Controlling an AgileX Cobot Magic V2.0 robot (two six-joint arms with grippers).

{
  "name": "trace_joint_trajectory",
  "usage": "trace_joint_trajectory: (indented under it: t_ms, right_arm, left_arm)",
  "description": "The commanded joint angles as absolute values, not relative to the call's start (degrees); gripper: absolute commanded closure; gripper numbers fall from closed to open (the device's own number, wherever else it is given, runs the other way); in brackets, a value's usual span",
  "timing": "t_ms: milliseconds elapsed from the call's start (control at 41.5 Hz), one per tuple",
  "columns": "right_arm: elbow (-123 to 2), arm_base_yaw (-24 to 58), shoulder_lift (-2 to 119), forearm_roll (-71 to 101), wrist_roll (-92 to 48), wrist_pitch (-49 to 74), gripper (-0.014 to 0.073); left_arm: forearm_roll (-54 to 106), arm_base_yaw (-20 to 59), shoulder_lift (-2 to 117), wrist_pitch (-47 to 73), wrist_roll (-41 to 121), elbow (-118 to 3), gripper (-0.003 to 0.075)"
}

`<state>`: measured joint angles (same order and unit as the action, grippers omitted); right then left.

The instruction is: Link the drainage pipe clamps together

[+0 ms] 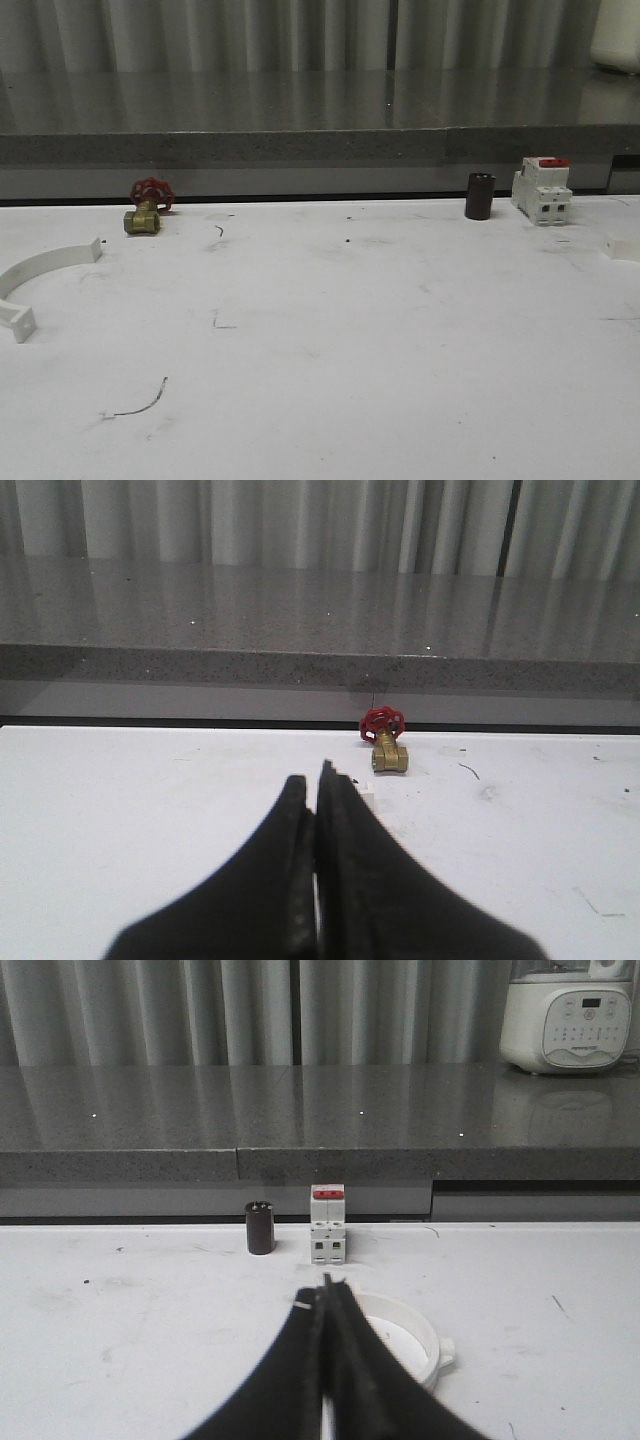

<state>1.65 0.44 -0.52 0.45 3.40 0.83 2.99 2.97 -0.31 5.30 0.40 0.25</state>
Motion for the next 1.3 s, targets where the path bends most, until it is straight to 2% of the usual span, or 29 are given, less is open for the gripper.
trace_joint_trajectory:
  t_ms: [0,530,819,1084,1276]
  right_arm:
    - [1.3,0.1,-1.5,0.0,3.2,-3.7,0.0662]
    - [1.3,0.1,-1.5,0.0,3.2,-4.0,0.0662]
    - [-3.5,0.1,-1.5,4.3,3.2,-0.7,0.0662]
    - [-20.4,0.1,2.0,4.2,3.2,11.1,0.0662]
    - [-34.0,0.1,13.1,4.1,3.2,20.9,0.0662]
  left_arm:
    - [3.4,2.8,-0.9,0.7,0.5,1.5,0.0741]
    - [3.4,2.8,-0.9,0.5,0.5,1.5,0.0741]
    - [3.3,2.8,-0.9,-9.3,0.5,-0.3,0.0741]
    - [3.2,2.8,1.1,1.3,0.5,-15.9,0.0741]
    - [3.1,2.8,11.4,15.0,0.5,-32.0,0.0741]
